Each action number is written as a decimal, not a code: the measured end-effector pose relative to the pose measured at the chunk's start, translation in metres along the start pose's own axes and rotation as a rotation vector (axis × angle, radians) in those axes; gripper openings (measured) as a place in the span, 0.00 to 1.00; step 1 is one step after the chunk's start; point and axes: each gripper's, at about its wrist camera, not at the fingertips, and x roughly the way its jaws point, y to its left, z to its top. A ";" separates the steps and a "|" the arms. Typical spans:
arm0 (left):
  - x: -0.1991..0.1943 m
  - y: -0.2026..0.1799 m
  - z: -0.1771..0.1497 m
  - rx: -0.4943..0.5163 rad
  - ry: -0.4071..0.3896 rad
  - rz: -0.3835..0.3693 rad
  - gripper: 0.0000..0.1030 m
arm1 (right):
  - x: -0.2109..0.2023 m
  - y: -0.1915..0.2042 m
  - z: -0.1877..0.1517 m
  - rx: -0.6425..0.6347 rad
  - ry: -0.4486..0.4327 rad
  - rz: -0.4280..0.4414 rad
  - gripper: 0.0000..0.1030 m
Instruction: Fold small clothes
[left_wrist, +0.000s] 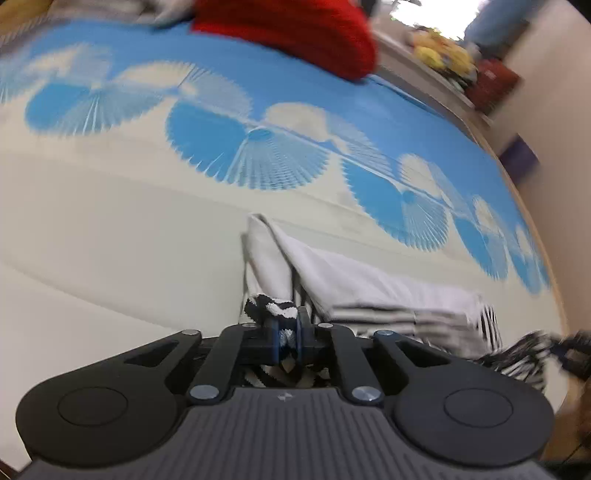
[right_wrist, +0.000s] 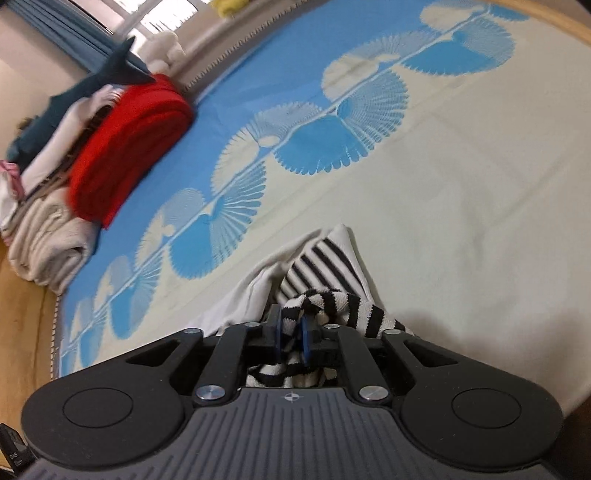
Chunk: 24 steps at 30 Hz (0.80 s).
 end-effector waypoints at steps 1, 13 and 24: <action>0.004 0.009 0.004 -0.049 0.005 -0.015 0.11 | 0.010 -0.002 0.004 -0.007 -0.013 -0.017 0.18; -0.033 0.001 -0.001 0.084 -0.098 -0.092 0.50 | 0.019 0.026 -0.021 -0.449 0.006 -0.034 0.38; 0.009 -0.035 -0.042 0.507 0.056 0.130 0.79 | 0.050 0.038 -0.070 -0.910 0.058 -0.197 0.53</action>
